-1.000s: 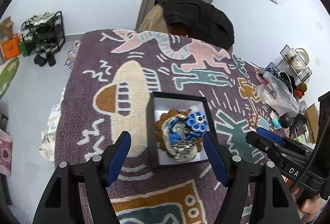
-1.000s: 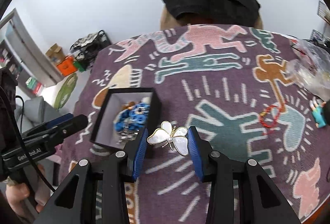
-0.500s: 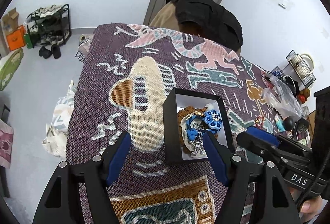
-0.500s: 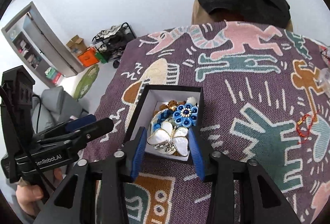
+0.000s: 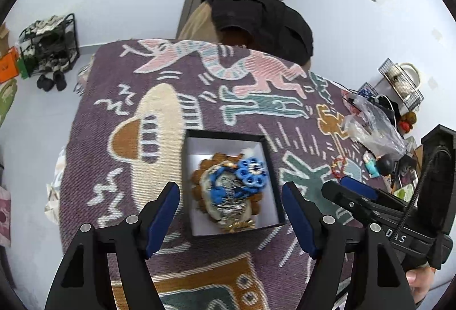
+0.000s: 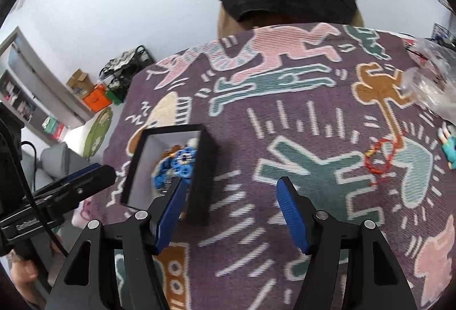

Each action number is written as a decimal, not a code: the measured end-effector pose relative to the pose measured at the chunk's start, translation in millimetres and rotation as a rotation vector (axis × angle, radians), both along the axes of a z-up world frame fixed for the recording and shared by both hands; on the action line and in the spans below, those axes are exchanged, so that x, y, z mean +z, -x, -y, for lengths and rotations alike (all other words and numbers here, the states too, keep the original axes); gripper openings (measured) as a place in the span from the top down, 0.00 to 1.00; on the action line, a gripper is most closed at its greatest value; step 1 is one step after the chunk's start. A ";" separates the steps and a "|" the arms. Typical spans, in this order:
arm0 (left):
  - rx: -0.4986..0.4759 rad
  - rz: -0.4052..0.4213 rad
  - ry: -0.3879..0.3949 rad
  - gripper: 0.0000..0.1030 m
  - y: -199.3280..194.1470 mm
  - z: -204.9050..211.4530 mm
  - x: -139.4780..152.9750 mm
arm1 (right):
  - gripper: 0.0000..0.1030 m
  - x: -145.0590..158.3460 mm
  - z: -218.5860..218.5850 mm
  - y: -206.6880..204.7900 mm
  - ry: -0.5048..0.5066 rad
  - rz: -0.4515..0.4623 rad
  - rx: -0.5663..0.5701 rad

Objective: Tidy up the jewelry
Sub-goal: 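Grasp the red string bracelet with the right tool and lift it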

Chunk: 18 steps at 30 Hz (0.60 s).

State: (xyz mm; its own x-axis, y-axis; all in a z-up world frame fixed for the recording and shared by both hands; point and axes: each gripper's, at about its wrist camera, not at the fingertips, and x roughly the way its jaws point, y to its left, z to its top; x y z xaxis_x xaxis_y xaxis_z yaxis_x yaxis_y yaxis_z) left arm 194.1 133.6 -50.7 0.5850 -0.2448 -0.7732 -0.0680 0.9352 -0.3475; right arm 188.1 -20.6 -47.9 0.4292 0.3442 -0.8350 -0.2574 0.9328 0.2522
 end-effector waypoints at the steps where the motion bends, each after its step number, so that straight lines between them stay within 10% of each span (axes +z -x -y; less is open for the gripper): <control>1: -0.007 0.001 -0.001 0.27 -1.9 5.0 0.3 | 0.37 0.0 5.3 -0.3 -0.001 0.002 -0.009; 18: -0.131 0.016 -0.019 0.27 -29.7 91.2 -4.1 | 0.37 -24.3 119.2 -15.5 0.051 -0.007 -0.241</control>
State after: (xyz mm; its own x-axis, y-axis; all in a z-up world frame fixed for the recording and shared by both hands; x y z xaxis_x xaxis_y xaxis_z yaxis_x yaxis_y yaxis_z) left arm 223.8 42.3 -54.8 0.5612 -0.3056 -0.7692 0.0607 0.9420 -0.3300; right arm 203.5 -139.8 -72.1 0.4878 0.1897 -0.8521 -0.0246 0.9787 0.2037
